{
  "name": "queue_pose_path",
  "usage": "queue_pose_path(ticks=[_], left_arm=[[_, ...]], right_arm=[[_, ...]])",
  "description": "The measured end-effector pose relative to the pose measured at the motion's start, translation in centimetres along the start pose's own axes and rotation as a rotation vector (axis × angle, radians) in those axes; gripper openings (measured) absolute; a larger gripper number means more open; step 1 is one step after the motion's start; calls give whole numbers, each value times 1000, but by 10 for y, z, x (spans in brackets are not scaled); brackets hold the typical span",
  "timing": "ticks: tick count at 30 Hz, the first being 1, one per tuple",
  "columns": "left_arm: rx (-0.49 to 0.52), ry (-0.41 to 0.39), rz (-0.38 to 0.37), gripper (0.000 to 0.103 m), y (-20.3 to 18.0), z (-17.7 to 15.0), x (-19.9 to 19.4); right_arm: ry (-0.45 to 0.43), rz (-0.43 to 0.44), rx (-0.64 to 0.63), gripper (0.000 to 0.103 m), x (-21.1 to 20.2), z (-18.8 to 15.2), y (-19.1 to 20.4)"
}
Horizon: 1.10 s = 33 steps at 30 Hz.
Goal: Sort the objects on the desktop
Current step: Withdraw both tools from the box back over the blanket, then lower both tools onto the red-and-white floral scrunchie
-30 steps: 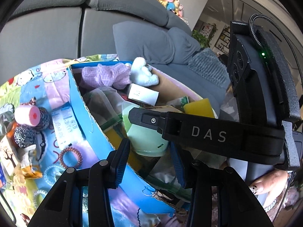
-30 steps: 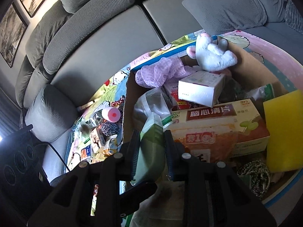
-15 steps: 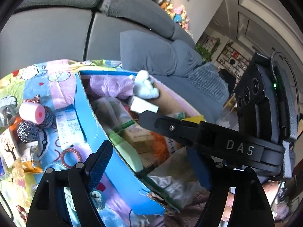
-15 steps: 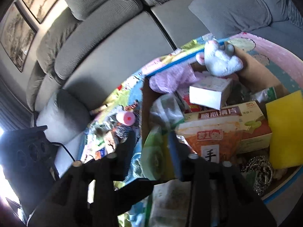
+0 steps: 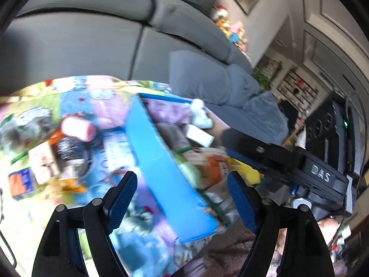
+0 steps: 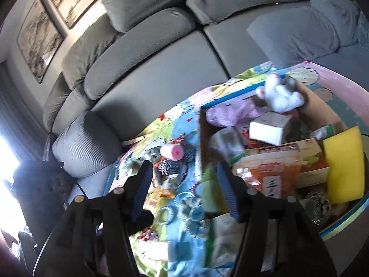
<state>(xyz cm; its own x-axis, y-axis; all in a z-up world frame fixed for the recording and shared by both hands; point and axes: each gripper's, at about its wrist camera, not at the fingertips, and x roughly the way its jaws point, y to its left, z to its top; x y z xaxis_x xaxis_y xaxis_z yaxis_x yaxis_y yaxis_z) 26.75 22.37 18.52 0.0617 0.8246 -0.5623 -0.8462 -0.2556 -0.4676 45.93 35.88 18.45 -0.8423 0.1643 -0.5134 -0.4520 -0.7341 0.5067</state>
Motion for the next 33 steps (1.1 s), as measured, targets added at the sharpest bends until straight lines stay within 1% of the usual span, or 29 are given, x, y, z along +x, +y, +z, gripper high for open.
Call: queue_pose_path(ticks=[2,4,5,6,11,15,19,22,23,24,28,29,31,33], left_arm=[[-10,-10,35,80,10,-3,-12],[-22,-40,96,80,23,-9,-26],[-28,-54,121,80,29,-11,-32],[-38,-70,144,80,35,-16,-41],[-113,-75,200,80,73,-35,-67],[-158,-72,250,80,94,-51,-79],[-174,-69,296,80,109,-68,-89],[-185,-49,309,80,117,-82,-88],[-189,-39,312,80,118,-86,-87],[-197,-24,316,80,122,-93,-85],[-211,19,323,80,131,-108,-73],[-213,32,324,80,134,-111,-69],[-218,46,318,80,138,-117,-63],[-222,65,304,80,141,-121,-56]], right_arm=[[25,28,-37,62,5,-5,15],[48,47,-66,66,11,-11,26],[63,58,-80,70,16,-15,33],[80,68,-94,71,20,-18,39],[180,105,-135,71,49,-35,65],[255,119,-163,71,72,-49,82],[331,145,-187,70,94,-63,96],[386,149,-193,63,112,-74,103],[409,144,-196,57,119,-78,105],[432,139,-197,54,126,-82,107],[495,120,-181,53,149,-94,106],[511,113,-182,49,154,-96,106],[534,92,-175,45,164,-101,103],[555,70,-168,39,173,-105,100]])
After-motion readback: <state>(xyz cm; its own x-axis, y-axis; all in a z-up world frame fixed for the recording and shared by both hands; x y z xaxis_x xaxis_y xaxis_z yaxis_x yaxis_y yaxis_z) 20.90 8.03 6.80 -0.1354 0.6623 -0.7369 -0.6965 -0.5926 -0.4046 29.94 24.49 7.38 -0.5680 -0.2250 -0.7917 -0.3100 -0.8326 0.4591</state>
